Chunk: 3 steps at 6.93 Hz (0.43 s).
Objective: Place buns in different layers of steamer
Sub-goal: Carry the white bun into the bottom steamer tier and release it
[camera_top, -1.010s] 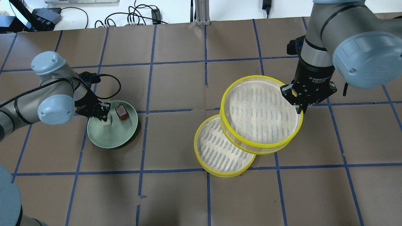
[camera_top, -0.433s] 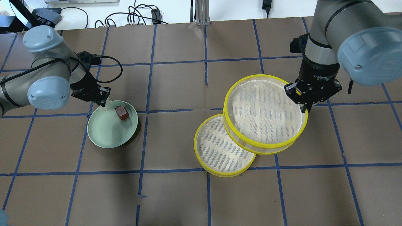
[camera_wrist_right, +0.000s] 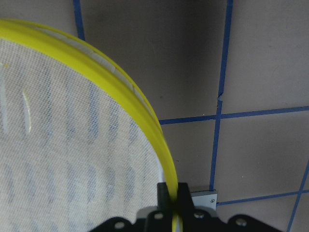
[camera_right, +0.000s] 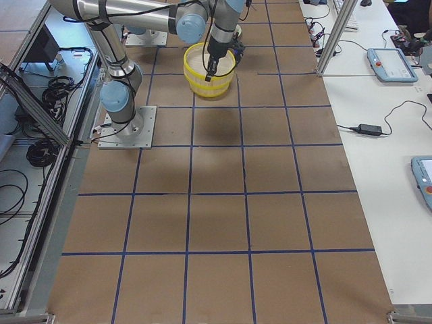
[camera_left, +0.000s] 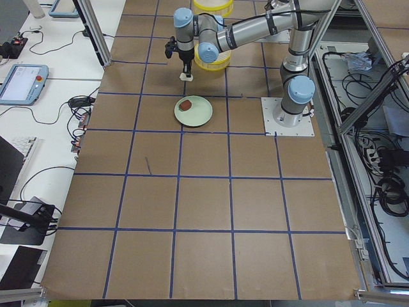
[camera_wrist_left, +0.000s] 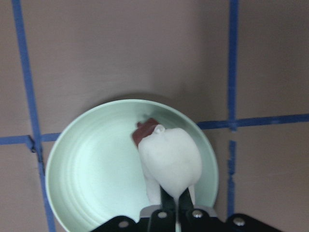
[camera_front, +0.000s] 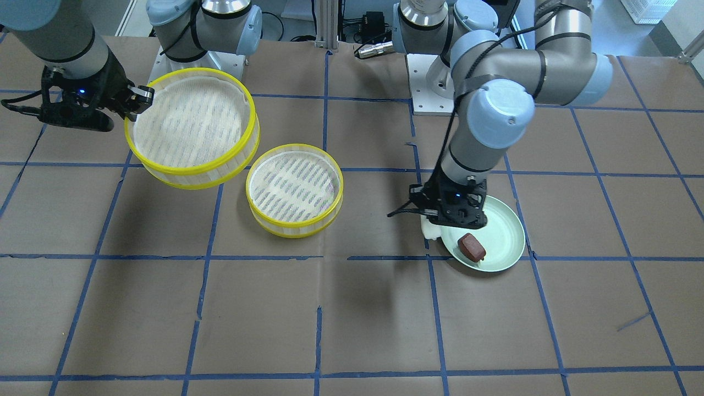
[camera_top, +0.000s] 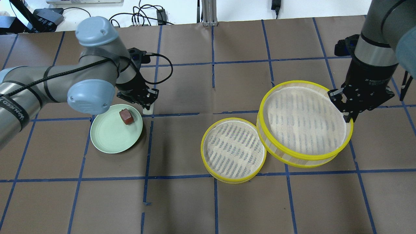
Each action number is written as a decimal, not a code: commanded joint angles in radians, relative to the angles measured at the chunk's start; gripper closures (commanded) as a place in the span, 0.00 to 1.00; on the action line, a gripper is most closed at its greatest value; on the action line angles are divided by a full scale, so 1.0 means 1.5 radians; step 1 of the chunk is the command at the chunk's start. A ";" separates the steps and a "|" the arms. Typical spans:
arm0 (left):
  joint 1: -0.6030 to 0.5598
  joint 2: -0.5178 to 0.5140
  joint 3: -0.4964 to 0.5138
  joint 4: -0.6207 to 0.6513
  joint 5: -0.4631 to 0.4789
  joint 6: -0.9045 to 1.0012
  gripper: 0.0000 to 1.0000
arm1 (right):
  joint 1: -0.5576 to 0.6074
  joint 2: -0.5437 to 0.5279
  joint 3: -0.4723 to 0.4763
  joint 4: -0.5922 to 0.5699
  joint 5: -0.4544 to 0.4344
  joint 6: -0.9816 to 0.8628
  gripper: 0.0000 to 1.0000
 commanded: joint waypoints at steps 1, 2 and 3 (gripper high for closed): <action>-0.141 -0.016 -0.005 0.001 -0.087 -0.079 0.95 | -0.034 -0.012 -0.007 0.016 -0.026 -0.006 0.86; -0.180 -0.027 -0.011 -0.002 -0.143 -0.101 0.96 | -0.040 -0.013 -0.006 0.019 -0.026 -0.007 0.86; -0.204 -0.045 -0.011 -0.002 -0.164 -0.110 0.95 | -0.040 -0.014 -0.005 0.019 -0.025 -0.006 0.86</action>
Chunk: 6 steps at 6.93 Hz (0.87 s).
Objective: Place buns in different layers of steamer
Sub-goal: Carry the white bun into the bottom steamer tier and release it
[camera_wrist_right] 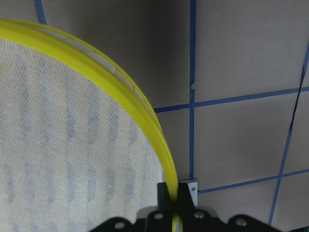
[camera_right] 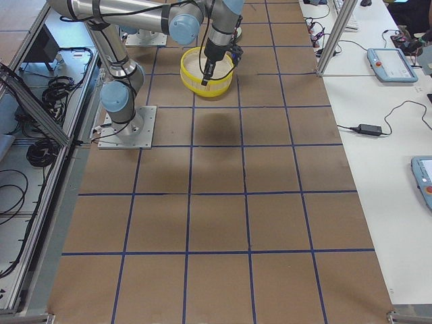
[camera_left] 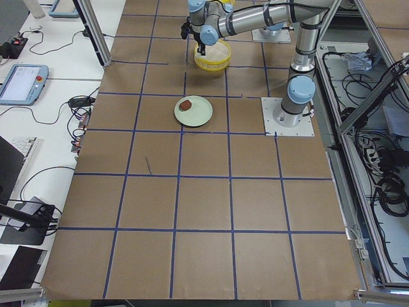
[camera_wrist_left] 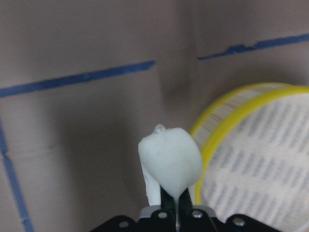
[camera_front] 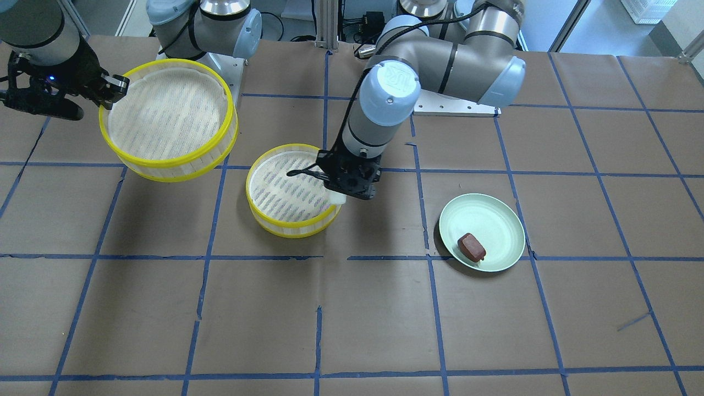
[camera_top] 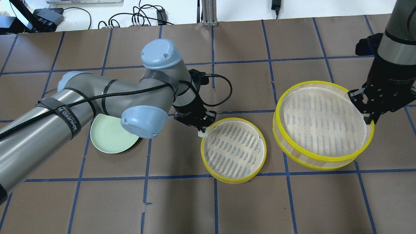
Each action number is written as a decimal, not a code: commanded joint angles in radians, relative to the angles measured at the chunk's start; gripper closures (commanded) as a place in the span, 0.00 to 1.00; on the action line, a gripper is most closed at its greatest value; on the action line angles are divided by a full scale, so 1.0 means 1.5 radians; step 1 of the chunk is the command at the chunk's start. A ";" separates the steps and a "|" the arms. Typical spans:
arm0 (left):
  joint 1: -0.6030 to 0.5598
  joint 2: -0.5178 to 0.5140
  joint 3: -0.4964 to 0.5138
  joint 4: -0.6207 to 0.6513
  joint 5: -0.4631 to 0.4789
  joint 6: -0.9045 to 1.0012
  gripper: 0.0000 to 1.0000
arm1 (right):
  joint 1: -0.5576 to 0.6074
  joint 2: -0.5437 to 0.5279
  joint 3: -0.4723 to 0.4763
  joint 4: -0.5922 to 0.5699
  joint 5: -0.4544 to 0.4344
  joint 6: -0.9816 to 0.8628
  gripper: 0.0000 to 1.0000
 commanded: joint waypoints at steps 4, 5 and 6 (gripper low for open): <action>-0.022 -0.013 0.025 -0.009 0.026 -0.019 0.00 | 0.000 -0.005 0.001 0.001 0.005 0.004 0.86; 0.032 -0.010 0.027 -0.021 0.056 -0.012 0.00 | 0.003 -0.008 0.008 -0.001 0.010 0.006 0.86; 0.105 -0.007 0.014 -0.020 0.107 0.000 0.01 | 0.009 -0.015 0.029 -0.004 0.027 0.050 0.87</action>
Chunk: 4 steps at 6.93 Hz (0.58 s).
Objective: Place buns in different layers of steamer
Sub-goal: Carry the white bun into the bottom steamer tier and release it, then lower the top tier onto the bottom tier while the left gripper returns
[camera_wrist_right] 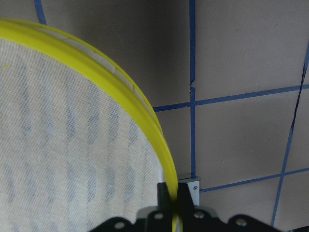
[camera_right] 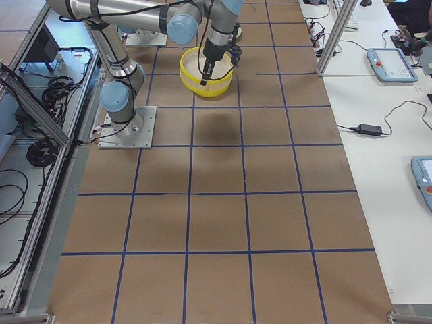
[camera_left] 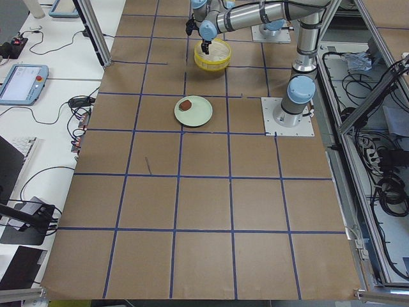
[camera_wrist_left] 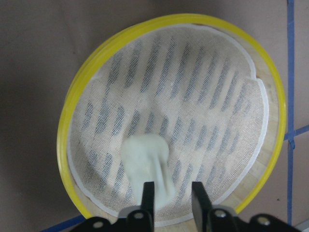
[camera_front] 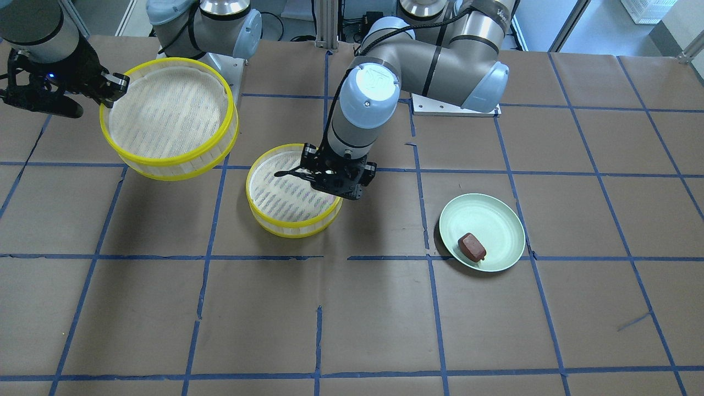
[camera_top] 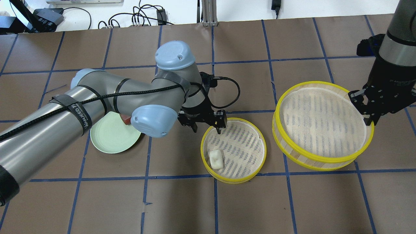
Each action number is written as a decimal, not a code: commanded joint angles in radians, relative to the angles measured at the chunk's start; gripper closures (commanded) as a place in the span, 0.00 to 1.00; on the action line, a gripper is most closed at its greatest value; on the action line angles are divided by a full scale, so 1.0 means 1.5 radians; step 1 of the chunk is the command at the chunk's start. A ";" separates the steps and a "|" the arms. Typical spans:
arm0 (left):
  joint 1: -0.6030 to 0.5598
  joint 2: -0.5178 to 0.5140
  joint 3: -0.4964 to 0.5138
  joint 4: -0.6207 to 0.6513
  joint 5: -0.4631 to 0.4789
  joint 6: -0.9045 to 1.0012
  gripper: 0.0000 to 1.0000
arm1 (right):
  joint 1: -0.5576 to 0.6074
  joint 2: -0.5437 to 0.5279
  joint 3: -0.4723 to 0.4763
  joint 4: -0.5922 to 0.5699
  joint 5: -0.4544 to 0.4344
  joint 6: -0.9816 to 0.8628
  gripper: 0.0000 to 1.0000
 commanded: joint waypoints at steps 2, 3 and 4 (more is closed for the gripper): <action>0.173 -0.005 -0.008 0.007 0.087 0.065 0.05 | 0.099 -0.007 0.066 -0.076 0.057 0.127 0.89; 0.211 -0.006 -0.011 0.011 0.118 0.076 0.06 | 0.150 -0.002 0.097 -0.138 0.064 0.183 0.89; 0.253 -0.007 -0.012 0.015 0.121 0.085 0.07 | 0.190 0.000 0.128 -0.192 0.067 0.226 0.89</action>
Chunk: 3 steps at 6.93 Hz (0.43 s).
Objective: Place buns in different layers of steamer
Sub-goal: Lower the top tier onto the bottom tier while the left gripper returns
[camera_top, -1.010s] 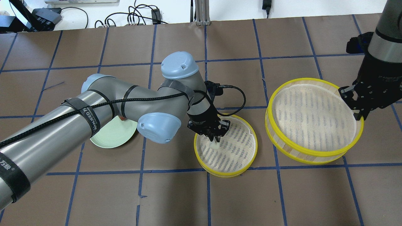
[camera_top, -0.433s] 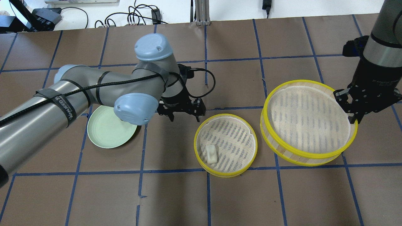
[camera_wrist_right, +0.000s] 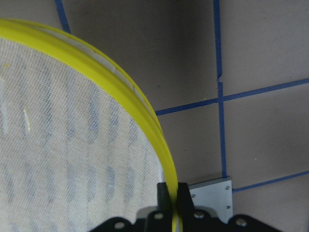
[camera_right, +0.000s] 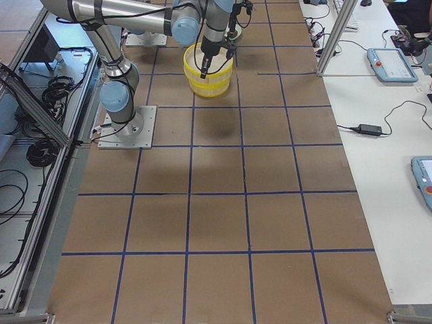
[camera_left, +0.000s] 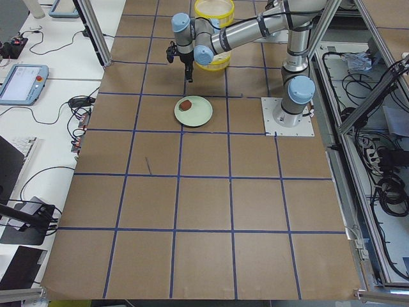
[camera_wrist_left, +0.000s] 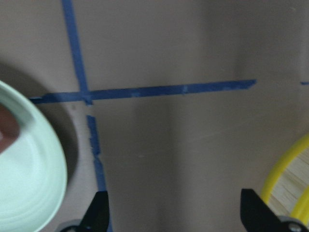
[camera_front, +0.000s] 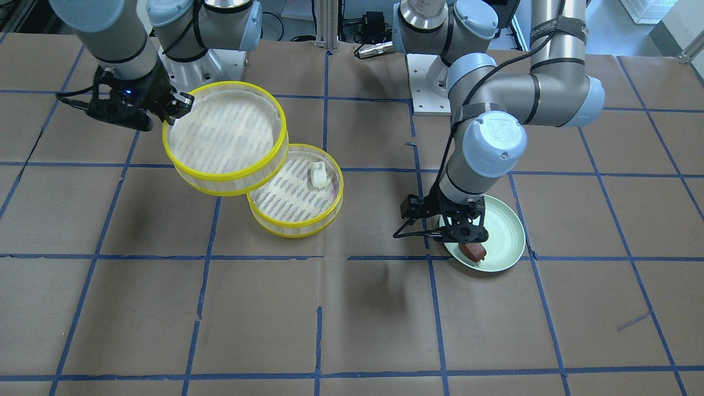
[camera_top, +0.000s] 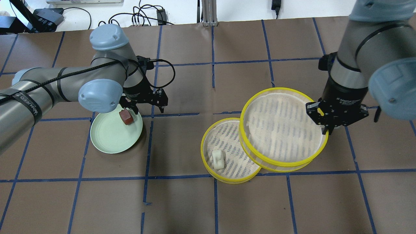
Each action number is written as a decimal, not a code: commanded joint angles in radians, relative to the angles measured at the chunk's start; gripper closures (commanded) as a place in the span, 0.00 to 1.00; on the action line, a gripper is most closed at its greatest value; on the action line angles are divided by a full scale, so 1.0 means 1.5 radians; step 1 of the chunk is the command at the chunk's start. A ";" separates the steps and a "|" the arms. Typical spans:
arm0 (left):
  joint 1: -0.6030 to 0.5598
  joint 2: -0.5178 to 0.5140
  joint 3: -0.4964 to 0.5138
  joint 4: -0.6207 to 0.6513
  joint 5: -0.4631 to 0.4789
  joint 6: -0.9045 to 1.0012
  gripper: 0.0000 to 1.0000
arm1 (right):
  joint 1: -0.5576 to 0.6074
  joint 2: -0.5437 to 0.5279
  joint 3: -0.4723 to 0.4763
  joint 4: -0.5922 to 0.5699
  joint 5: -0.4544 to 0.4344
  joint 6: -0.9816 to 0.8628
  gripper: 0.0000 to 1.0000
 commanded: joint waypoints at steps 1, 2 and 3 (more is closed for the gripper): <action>0.071 -0.005 -0.003 0.025 0.015 0.026 0.07 | 0.087 0.022 0.069 -0.124 0.006 0.090 0.89; 0.075 -0.016 -0.003 0.045 0.016 0.028 0.08 | 0.127 0.046 0.082 -0.172 0.004 0.129 0.89; 0.077 -0.038 -0.015 0.091 0.016 0.027 0.08 | 0.155 0.070 0.082 -0.189 0.005 0.142 0.89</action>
